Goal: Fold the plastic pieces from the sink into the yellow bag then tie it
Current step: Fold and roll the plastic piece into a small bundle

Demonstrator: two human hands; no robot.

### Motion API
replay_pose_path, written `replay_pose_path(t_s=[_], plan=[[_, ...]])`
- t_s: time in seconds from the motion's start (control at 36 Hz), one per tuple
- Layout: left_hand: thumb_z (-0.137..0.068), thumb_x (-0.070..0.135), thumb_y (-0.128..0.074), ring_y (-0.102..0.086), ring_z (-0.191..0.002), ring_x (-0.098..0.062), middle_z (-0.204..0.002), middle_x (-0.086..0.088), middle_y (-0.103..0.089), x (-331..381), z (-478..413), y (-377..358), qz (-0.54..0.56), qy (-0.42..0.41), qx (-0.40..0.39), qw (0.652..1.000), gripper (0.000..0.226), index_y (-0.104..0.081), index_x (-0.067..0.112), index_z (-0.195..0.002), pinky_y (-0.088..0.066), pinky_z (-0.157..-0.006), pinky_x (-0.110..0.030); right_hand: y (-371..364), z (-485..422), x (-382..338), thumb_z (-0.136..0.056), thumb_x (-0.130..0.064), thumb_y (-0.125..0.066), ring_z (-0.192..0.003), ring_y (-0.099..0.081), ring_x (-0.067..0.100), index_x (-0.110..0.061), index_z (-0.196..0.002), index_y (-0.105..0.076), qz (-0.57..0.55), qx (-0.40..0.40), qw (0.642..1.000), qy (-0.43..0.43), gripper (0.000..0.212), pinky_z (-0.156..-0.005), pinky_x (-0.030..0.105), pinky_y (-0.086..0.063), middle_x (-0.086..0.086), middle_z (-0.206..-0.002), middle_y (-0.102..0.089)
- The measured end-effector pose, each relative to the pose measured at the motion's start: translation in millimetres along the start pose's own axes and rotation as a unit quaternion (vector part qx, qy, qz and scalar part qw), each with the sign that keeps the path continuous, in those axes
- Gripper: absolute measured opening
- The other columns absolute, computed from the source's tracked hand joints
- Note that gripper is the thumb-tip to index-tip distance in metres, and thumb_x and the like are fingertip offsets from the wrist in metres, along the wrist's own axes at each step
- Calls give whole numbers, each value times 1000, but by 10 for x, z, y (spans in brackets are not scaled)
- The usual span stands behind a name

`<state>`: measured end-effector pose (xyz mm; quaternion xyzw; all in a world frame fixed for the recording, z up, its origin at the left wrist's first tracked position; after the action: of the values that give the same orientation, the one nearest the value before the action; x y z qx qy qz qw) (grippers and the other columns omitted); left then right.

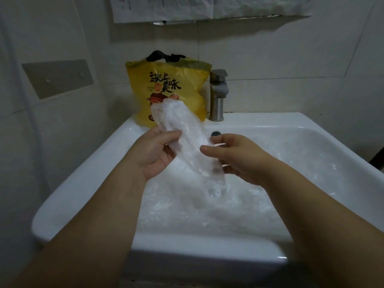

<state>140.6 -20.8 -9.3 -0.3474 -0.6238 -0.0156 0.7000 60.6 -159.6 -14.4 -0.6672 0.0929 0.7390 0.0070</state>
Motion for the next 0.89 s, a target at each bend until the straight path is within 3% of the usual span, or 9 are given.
replay_pose_path(t_s=[0.17, 0.28, 0.36, 0.44, 0.56, 0.61, 0.69, 0.75, 0.89], plan=[[-80, 5, -60, -63, -115, -28, -126, -19, -63, -64, 44, -128, -16, 9, -24, 1000, 51, -54, -2, -130, -53, -95, -36, 34, 19, -40, -88, -14, -67, -95, -68, 35, -2, -98, -68, -5, 40, 999, 26, 16, -73, 35, -61, 19, -103, -69], [-75, 10, -74, -59, -121, -26, -130, -12, -62, 1, 30, -38, 33, 9, -10, 999, 65, -52, 7, -136, -48, -102, -42, 58, 45, -49, -92, -11, -61, -102, -65, 38, 5, -103, -66, -45, 24, 999, 12, 20, -82, 41, -58, 24, -109, -67], [-78, 29, -69, -61, -118, -28, -130, -14, -62, 3, 98, -166, 39, 32, -96, 994, 58, -57, 9, -131, -54, -92, -41, 5, 61, -61, -92, -10, -61, -98, -65, 42, 6, -98, -67, -10, 8, 1000, 24, 18, -89, 49, -54, 30, -110, -64], [-83, 30, -66, -69, -100, -23, -115, -13, -70, -80, 111, -152, -30, 55, -42, 997, 46, -61, 7, -122, -59, -79, -33, -54, 75, -77, -91, -6, -61, -89, -63, 36, 2, -95, -68, 6, -11, 999, 38, 11, -89, 49, -55, 32, -107, -64], [-93, 6, -57, -72, -78, -11, -99, -8, -74, -73, 50, 44, -42, 41, 66, 996, 33, -60, 0, -124, -58, -62, -20, -72, 78, -137, -94, -9, -55, -88, -63, 34, -5, -125, -55, -99, -44, 993, 52, 32, -80, 45, -56, 24, -111, -65], [-94, 5, -55, -72, -76, -8, -94, -4, -75, -45, 38, 91, -4, 41, 75, 996, 29, -62, 3, -122, -58, -63, -18, -50, 77, -167, -98, -10, -44, -81, -64, 30, -27, -138, -38, -149, -47, 986, 60, 45, -72, 40, -57, 13, -114, -62], [-93, 5, -57, -72, -74, -8, -100, -4, -73, -64, 32, 124, -2, 60, 83, 995, 32, -61, 3, -125, -57, -70, -18, 1, 83, -188, -93, 3, -45, -111, -58, 24, -51, -141, -24, 37, -9, 991, 129, 75, -78, 31, -57, -2, -142, -42], [-93, 4, -56, -71, -75, -10, -102, -6, -72, -103, 32, 146, -19, 79, 90, 993, 32, -61, 1, -124, -57, -70, -19, -73, 132, -241, -90, 2, -58, -134, -38, 17, -59, -130, -26, 195, -4, 958, 209, 80, -91, 20, -50, -14, -145, -28], [-92, 1, -50, -67, -91, -21, -105, -13, -69, -151, 53, 163, -96, 116, 89, 985, 30, -60, -1, -120, -56, -73, -29, -232, 269, -399, -85, -16, -70, -136, -31, 1, -36, -106, -67, 314, 16, 896, 313, 29, -112, 22, -27, -4, -151, -36]])
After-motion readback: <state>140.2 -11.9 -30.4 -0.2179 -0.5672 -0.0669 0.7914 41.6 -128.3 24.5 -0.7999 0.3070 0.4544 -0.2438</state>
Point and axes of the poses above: each hand's wrist, its own z-axis away from the middle knuckle, its own y-axis out of the back of the hand, x = y × z, the point moved 7 cm from there along -z, towards the middle knuckle
